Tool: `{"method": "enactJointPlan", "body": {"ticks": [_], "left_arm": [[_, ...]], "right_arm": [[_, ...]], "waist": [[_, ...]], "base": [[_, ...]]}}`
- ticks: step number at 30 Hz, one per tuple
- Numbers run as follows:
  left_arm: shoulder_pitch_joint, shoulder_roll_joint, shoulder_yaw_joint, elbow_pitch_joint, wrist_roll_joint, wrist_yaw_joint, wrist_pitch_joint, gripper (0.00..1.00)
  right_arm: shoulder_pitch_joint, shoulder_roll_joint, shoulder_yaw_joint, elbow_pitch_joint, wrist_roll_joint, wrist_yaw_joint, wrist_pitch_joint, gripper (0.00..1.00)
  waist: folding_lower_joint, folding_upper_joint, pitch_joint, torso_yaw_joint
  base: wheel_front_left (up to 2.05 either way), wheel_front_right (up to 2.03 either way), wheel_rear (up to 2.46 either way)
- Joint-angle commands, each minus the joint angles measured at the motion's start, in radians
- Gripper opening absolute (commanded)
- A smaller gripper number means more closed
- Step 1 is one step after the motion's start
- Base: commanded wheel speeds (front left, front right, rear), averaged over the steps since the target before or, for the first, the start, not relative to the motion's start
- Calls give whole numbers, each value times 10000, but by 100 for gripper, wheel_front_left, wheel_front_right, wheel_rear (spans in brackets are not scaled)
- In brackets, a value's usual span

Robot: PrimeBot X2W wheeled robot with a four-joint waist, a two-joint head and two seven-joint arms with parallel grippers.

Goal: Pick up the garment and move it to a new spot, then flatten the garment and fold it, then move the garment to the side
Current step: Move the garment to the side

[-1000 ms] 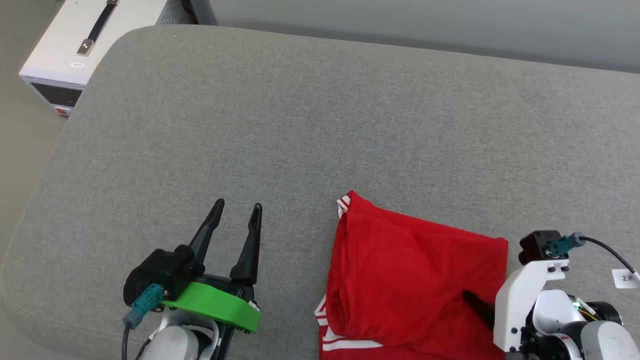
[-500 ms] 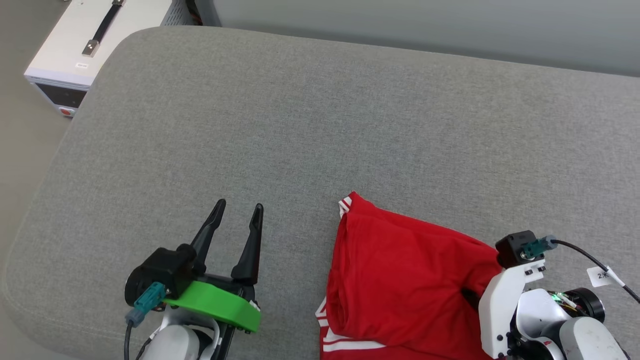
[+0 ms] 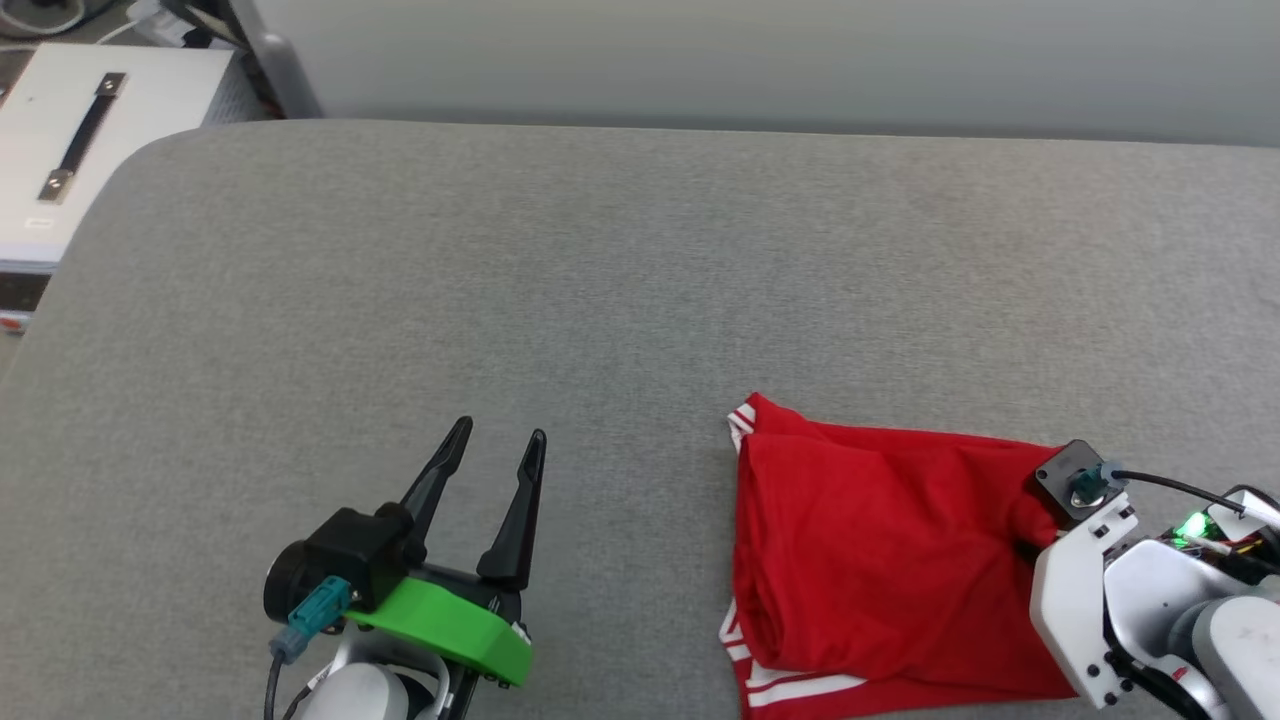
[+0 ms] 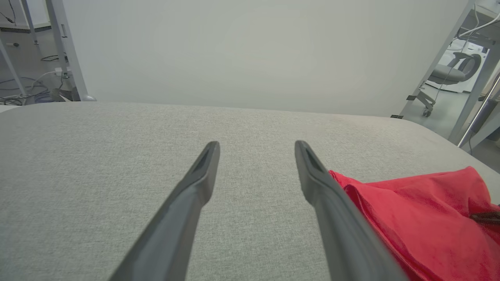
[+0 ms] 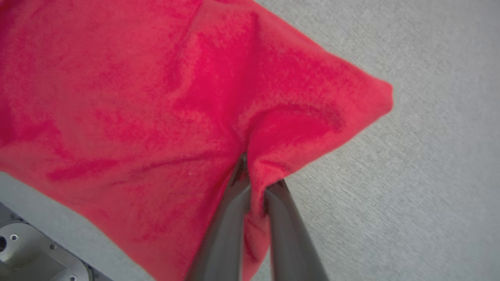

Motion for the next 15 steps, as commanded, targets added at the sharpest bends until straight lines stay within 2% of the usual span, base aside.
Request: {"method": "enactJointPlan", "body": {"ticks": [1, 9, 15], "left_arm": [[3, 108, -34, -13, 11, -29, -55, 100], [-568, 213, -599, -196, 186, -29, -55, 100], [-1202, 270, -1178, -164, 372, -29, -55, 100]], "right_arm": [[-311, -418, 226, -119, 30, -11, -76, 0], [-1555, -2911, 1486, -377, 245, -11, -354, 0], [-2113, -3826, 1636, 225, 232, -11, -1358, 0]], "waist": [[0, 0, -3, -904], [0, 0, 930, -2420], [0, 0, 1805, -3295]], "base": [[0, 0, 0], [0, 0, 0], [0, 0, 0]]}}
